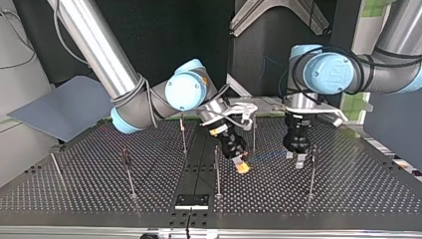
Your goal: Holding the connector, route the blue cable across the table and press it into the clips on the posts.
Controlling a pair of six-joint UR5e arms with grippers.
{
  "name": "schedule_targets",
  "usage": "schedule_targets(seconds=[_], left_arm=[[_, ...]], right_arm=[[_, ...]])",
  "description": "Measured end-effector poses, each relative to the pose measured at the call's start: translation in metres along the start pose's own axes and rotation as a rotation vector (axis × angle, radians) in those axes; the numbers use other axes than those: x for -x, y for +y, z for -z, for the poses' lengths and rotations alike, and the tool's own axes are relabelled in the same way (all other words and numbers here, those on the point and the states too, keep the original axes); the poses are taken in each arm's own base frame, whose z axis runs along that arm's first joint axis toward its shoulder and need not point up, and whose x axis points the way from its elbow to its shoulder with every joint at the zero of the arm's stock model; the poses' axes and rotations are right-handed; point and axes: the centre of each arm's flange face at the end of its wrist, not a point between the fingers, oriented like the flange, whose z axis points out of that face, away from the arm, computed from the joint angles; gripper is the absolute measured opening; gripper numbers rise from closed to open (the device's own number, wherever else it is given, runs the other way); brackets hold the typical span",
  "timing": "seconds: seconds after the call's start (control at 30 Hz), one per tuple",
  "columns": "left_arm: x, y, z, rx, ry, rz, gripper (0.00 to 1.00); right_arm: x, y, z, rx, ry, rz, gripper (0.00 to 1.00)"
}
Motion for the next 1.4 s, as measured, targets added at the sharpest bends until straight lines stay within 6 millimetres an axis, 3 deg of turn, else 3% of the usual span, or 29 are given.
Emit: schedule_targets(seconds=[0.2,0.27,0.3,0.33,0.37,0.4,0.47,0.53,0.57,1.4], left_arm=[[-0.0026,-0.0013,-0.0009,0.000,0.001,0.007,0.96],[-0.0025,-0.0013,-0.0010,0.001,0.000,0.010,0.74],[-0.0025,-0.0013,-0.0010,0.001,0.000,0.011,0.74],[-0.0025,-0.0012,-0.0010,0.001,0.000,0.012,0.60],[-0.0025,-0.0013,-0.0011,0.001,-0.001,0.013,0.37],[-0.0025,-0.0013,-0.0011,0.001,-0.001,0.014,0.37],[-0.0025,-0.0014,-0.0011,0.001,-0.001,0.016,0.21],[-0.0026,-0.0015,-0.0011,0.001,-0.001,0.018,0.21],[-0.0026,-0.0015,-0.0011,0.002,-0.001,0.019,0.00],[-0.0080,-0.0026,0.0057,0.055,0.020,0.020,0.00]], right_arm=[[0.0000,0.0002,0.0001,-0.002,-0.002,-0.001,0.00],[0.0001,0.0001,0.0001,-0.002,-0.002,-0.002,0.00],[0.0001,0.0002,0.0001,-0.002,-0.002,-0.002,0.00],[0.0001,0.0003,0.0001,-0.002,-0.002,-0.002,0.00],[0.0002,0.0005,0.0002,-0.001,-0.003,-0.003,0.00],[0.0000,0.0005,0.0003,-0.001,-0.003,-0.003,0.00],[0.0000,0.0011,0.0004,0.000,-0.004,-0.003,0.00],[0.0000,0.0015,0.0004,0.001,-0.005,-0.003,0.00],[0.0000,0.0015,0.0005,0.001,-0.005,-0.003,0.00],[0.0015,0.0023,0.0016,0.004,-0.017,-0.007,0.00]])
